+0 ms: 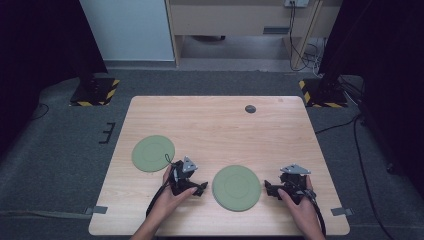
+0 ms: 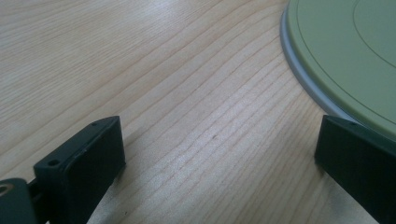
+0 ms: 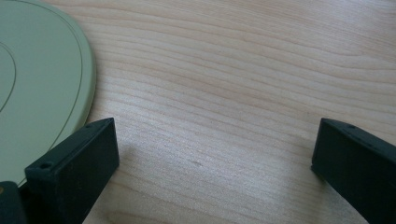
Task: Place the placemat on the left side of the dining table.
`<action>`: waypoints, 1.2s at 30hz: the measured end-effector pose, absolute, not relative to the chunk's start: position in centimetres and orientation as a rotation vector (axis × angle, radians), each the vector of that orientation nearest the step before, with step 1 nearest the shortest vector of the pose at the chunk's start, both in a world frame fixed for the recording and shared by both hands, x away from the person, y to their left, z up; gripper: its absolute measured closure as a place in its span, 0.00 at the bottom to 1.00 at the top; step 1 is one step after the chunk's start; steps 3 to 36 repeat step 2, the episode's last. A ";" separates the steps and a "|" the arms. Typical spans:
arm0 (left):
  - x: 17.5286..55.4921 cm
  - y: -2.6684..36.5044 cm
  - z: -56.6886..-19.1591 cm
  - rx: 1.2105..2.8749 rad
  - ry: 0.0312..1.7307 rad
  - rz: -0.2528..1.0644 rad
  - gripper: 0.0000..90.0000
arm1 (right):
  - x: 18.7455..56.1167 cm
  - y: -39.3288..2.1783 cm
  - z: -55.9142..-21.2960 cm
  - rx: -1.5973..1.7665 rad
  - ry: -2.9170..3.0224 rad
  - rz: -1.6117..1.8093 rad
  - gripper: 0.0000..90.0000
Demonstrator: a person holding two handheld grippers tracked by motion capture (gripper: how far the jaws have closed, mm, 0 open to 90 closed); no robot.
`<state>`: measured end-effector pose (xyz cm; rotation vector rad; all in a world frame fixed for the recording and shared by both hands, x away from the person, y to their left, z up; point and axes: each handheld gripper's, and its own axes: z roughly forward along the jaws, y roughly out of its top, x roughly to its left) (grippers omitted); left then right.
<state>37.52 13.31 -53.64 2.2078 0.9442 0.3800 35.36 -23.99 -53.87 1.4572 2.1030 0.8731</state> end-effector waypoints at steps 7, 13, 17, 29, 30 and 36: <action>37.5 13.3 -53.6 2.205 0.955 0.386 0.00 | 35.3 -24.0 -53.9 1.457 2.103 0.873 0.01; 37.5 13.3 -53.6 2.205 0.955 0.386 0.00 | 35.3 -24.0 -53.9 1.457 2.103 0.873 0.01; 37.5 13.3 -53.6 2.205 0.955 0.386 0.00 | 35.3 -24.0 -53.9 1.457 2.103 0.873 0.01; 37.5 13.3 -53.6 2.205 0.955 0.386 0.00 | 35.3 -24.0 -53.9 1.457 2.103 0.873 0.01; 37.5 13.3 -53.6 2.205 0.955 0.386 0.00 | 35.3 -24.0 -53.9 1.457 2.103 0.873 0.01; 37.5 13.3 -53.6 2.205 0.955 0.386 0.00 | 35.3 -24.0 -53.9 1.457 2.103 0.873 0.01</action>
